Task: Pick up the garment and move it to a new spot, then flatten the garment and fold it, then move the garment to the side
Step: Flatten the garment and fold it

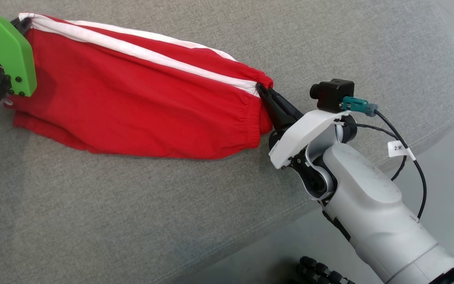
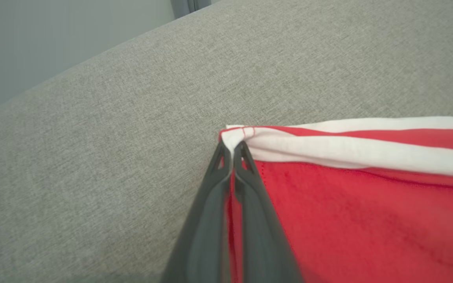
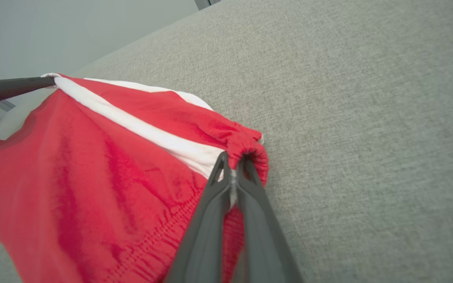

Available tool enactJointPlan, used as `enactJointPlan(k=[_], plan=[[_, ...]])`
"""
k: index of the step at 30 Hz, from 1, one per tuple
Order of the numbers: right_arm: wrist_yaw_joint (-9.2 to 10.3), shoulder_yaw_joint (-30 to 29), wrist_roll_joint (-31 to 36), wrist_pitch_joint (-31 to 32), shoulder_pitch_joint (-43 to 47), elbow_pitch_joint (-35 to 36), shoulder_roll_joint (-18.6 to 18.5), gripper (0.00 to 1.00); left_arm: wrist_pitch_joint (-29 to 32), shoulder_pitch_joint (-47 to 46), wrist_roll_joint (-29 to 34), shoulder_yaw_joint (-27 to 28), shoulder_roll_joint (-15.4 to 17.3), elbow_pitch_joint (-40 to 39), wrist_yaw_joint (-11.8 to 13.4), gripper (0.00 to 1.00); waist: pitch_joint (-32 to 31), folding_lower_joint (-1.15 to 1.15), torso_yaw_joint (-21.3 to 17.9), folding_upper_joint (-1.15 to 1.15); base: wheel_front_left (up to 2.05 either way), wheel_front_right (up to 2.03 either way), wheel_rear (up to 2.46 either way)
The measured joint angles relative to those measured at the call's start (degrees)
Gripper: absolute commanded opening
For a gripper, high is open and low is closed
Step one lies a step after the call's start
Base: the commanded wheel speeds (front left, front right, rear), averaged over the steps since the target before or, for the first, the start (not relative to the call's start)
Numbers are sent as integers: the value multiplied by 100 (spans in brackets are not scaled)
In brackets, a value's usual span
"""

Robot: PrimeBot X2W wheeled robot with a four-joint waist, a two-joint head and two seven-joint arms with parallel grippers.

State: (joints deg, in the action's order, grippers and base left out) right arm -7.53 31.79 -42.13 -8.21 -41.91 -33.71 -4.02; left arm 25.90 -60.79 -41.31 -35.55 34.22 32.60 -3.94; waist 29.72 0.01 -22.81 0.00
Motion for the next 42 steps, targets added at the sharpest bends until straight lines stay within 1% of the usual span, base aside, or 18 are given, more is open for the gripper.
enactJointPlan(k=[1,2,3,4,6,7,11,18,24,28,30,35,42], plan=[[0,27,-7,-32,-21,-43,-8,3,0,-2,0,-3,-2,9,11,0,-6,0,9,0,0,0,0],[0,44,-13,-56,-46,-87,-12,26,18,-2,-1,-1,-8,21,31,0,-14,0,18,0,0,0,0],[-1,60,-29,-92,-67,-115,-19,58,33,-2,-7,-2,-18,33,42,0,-25,0,28,0,0,0,0],[0,73,-53,-108,-75,-147,-24,98,57,-2,-15,-4,-30,32,48,7,-40,0,39,0,0,0,0],[0,103,-64,-170,-76,-201,-47,100,59,-2,-49,0,-63,23,83,71,-77,0,62,0,0,0,0],[0,116,-67,-200,-77,-226,-66,100,69,-1,-78,3,-77,23,93,100,-100,0,73,0,0,0,0],[0,164,-124,-249,-81,-300,-144,100,98,33,-146,0,-100,32,108,100,-215,0,118,0,0,0,0],[0,102,-199,-345,-18,-320,-433,100,309,281,-315,-8,-87,-22,149,100,-509,0,243,0,0,0,0],[1,-146,-207,-430,348,-224,-673,100,166,804,-648,169,-94,-110,276,100,-787,0,363,0,0,0,0],[1,-299,-202,-457,547,-96,-733,100,30,1123,-824,258,-101,-146,356,100,-922,0,415,0,0,0,0],[1,-404,-179,-468,680,7,-750,100,-86,1316,-868,298,-121,-164,437,100,-987,0,443,0,0,0,0],[1,-666,-71,-449,951,299,-740,100,-358,1692,-975,369,-302,-155,576,100,-977,0,457,0,0,0,0],[1,-1053,137,-343,1237,673,-670,100,-713,1847,-1009,401,-589,63,750,100,-829,0,415,0,0,0,0]])
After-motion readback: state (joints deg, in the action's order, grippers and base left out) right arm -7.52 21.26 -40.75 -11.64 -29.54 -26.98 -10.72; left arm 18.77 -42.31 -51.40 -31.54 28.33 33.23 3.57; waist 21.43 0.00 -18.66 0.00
